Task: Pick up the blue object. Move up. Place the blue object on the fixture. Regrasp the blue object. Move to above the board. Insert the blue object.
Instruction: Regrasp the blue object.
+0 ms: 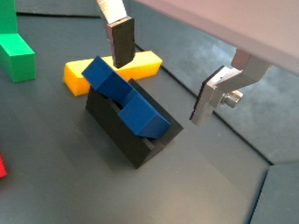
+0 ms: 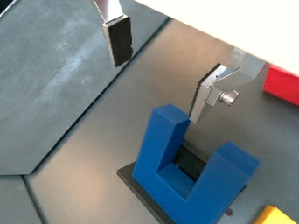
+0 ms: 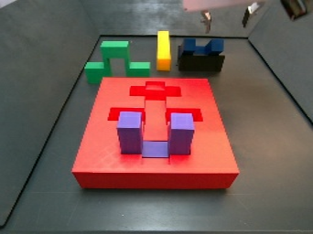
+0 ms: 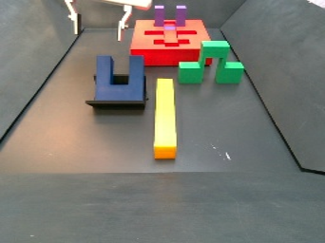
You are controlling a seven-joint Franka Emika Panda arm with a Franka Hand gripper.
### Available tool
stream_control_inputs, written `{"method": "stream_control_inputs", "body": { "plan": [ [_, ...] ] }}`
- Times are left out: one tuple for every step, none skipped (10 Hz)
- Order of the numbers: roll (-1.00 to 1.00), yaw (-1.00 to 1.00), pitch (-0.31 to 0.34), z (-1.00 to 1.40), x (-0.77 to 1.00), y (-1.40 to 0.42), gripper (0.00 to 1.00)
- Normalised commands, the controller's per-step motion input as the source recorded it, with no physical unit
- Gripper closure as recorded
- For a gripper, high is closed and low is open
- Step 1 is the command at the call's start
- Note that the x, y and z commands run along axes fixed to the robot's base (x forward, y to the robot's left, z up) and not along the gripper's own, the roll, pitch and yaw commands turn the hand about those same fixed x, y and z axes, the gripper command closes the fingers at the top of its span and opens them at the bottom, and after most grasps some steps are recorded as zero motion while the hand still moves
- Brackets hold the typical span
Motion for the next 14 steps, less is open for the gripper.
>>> {"method": "stream_control_inputs", "body": {
  "plan": [
    [0.91, 0.11, 0.246, -0.20, 0.00, -0.29, 0.00],
    [0.90, 0.16, 0.309, -0.20, 0.03, -0.24, 0.00],
    [0.86, 0.29, 0.340, -0.17, 0.09, -0.14, 0.00],
    [0.77, 0.47, 0.363, -0.14, 0.23, -0.02, 0.00],
    [0.61, 0.56, 0.340, -0.11, 0.35, 0.00, 0.00],
    [0.42, 0.53, 0.249, -0.09, 0.41, -0.07, 0.00],
    [0.24, 0.45, 0.120, -0.07, 0.38, -0.13, 0.00],
    [0.23, 0.45, 0.074, -0.05, 0.48, -0.13, 0.00],
    [0.29, 0.43, 0.057, -0.02, 0.52, -0.11, 0.00],
    [0.30, 0.35, 0.040, 0.00, 0.36, -0.07, 0.00],
    [0.41, 0.36, 0.037, -0.04, 0.30, -0.02, 0.00],
    [0.24, 0.43, 0.031, 0.00, 0.40, 0.07, 0.00],
    [0.38, 0.40, 0.066, -0.10, 0.45, 0.00, 0.00],
    [0.40, 0.33, 0.089, -0.21, 0.40, 0.00, 0.00]
  ]
}}
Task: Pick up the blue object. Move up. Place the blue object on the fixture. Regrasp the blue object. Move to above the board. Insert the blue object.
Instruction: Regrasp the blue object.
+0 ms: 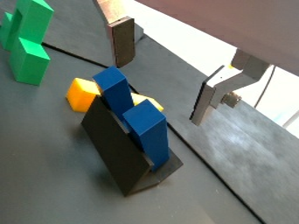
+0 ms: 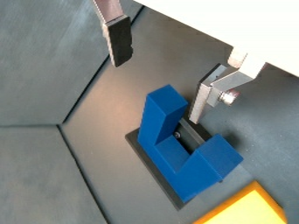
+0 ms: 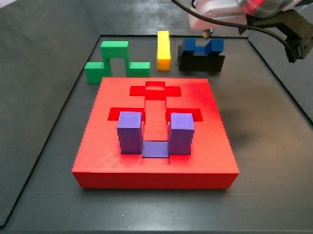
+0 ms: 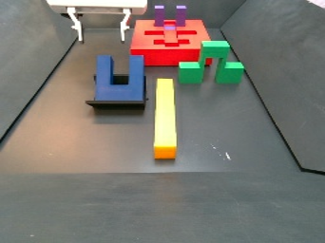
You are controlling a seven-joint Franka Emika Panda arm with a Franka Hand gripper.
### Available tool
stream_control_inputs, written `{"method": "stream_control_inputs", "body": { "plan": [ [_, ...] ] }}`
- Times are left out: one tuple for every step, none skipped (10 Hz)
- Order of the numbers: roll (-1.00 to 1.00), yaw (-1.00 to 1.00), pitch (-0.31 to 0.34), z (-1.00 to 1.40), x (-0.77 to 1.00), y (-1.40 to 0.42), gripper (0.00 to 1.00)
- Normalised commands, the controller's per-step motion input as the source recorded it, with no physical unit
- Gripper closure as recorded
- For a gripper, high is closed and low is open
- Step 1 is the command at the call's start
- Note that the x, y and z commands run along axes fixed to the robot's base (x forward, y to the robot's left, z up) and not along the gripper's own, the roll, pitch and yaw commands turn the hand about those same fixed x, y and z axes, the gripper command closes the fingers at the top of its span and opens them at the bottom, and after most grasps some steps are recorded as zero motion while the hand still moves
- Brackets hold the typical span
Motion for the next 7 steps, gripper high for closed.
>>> {"method": "stream_control_inputs", "body": {
  "plan": [
    [0.38, 0.08, 0.309, -0.45, 0.35, -0.07, 0.00],
    [0.08, 0.00, 0.300, -0.35, 0.25, 0.00, 0.00],
    [0.05, -0.02, 0.300, -0.28, 0.29, 0.00, 0.00],
    [0.05, -0.06, 0.343, -0.06, 0.46, 0.00, 0.00],
    [0.07, -0.07, 0.391, 0.00, 0.55, 0.07, 0.00],
    [0.13, -0.05, 0.383, -0.03, 0.58, 0.07, 0.00],
    [0.25, -0.05, 0.380, -0.06, 0.65, 0.06, 0.00]
  ]
}}
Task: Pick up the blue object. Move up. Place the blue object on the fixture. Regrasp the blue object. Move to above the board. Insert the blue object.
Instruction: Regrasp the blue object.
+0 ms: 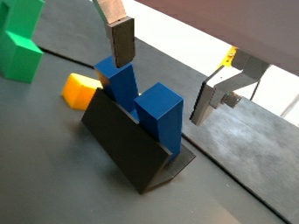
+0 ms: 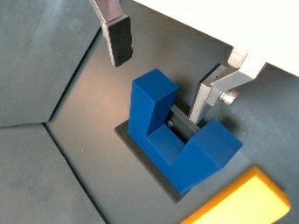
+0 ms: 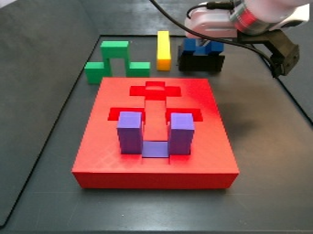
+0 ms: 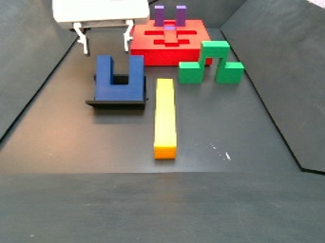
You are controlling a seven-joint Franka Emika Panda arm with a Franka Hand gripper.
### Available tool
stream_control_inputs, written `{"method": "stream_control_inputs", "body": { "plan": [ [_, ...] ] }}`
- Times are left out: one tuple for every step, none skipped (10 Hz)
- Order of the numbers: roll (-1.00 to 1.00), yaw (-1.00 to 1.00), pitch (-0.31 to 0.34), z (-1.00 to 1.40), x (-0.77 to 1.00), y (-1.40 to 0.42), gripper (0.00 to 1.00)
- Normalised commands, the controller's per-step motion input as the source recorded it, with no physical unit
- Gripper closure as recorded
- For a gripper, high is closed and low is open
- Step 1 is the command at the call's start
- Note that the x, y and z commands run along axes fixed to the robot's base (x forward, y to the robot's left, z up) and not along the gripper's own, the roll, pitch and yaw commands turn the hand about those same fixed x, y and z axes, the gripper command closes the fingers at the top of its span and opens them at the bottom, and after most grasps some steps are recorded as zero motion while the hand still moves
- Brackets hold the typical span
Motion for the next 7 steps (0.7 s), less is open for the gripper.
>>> {"method": "stream_control_inputs", "body": {
  "plan": [
    [0.21, -0.06, 0.337, -0.03, 0.69, 0.05, 0.00],
    [0.09, 0.00, 0.246, -0.12, 0.65, 0.01, 0.00],
    [0.00, 0.00, 0.089, -0.19, 0.67, 0.02, 0.00],
    [-0.07, 0.00, 0.000, -0.19, 0.66, 0.04, 0.00],
    [-0.16, 0.00, -0.017, -0.19, 0.55, 0.04, 0.00],
    [-0.14, 0.00, -0.051, -0.17, 0.49, 0.02, 0.00],
    [-0.14, 0.00, -0.031, -0.14, 0.48, 0.04, 0.00]
  ]
}}
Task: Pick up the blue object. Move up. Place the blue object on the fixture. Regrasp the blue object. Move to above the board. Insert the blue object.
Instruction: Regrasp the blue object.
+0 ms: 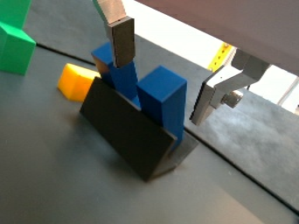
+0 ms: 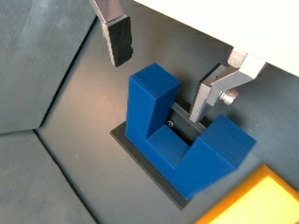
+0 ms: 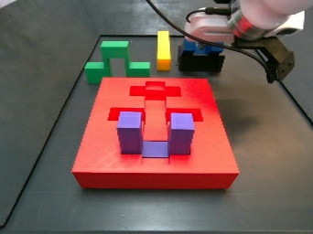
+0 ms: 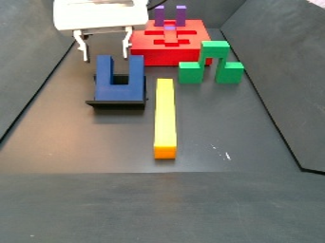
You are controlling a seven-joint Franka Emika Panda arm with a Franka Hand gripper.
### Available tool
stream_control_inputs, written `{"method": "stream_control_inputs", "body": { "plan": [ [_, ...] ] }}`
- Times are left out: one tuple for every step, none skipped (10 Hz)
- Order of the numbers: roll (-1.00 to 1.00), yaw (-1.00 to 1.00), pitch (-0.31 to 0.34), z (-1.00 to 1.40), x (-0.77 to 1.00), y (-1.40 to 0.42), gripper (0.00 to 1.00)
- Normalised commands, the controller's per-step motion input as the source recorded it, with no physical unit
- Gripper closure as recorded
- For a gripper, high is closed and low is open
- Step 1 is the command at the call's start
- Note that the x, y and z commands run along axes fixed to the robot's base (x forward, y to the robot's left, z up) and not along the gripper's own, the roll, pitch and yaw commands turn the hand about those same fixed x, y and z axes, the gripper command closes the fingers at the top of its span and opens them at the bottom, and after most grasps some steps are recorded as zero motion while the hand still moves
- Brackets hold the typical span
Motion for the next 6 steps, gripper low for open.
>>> {"method": "stream_control_inputs", "body": {
  "plan": [
    [0.00, 0.00, 0.000, -0.09, 0.49, 0.07, 0.00],
    [0.05, 0.01, 0.000, -0.09, 0.51, 0.14, 0.00],
    [0.19, 0.05, 0.040, -0.09, 0.41, 0.21, 0.00],
    [0.25, 0.13, 0.049, -0.10, 0.32, 0.26, 0.00],
    [0.28, 0.17, 0.046, -0.10, 0.27, 0.23, 0.00],
    [0.18, 0.15, 0.031, -0.11, 0.21, 0.09, 0.00]
  ]
}}
